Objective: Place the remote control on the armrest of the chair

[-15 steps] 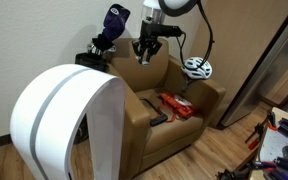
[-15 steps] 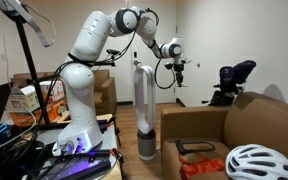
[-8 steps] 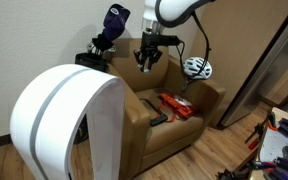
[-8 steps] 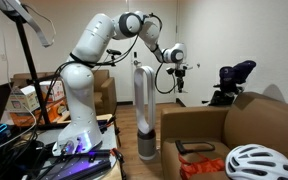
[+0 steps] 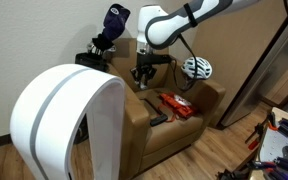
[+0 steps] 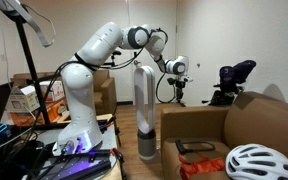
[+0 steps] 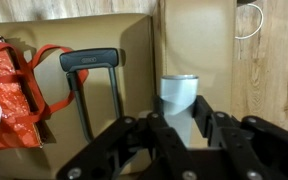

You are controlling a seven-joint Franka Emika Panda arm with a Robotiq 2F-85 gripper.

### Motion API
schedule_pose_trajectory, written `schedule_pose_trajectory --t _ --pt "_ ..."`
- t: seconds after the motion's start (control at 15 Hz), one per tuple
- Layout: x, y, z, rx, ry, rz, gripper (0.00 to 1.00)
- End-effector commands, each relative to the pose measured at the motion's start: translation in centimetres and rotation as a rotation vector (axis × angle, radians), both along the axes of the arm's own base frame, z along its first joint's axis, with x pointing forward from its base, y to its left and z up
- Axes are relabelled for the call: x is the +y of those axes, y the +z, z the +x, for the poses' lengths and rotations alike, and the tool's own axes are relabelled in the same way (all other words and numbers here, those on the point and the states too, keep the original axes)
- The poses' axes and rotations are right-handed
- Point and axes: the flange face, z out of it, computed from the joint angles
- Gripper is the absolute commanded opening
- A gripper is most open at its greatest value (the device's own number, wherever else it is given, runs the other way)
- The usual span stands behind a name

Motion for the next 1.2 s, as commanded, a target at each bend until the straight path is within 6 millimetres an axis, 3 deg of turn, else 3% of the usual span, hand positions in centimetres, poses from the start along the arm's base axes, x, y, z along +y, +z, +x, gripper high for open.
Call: schedule_pose_trajectory --t 0.0,0.6,1.13 --pt "1.3 -1.4 0.6 0.007 0.073 0.017 0.1" --pt "2.7 -4.7 1.2 -0.017 0.077 0.022 0.1" --pt "3.4 -6.4 2.1 -0.09 0.073 -0.002 0.1"
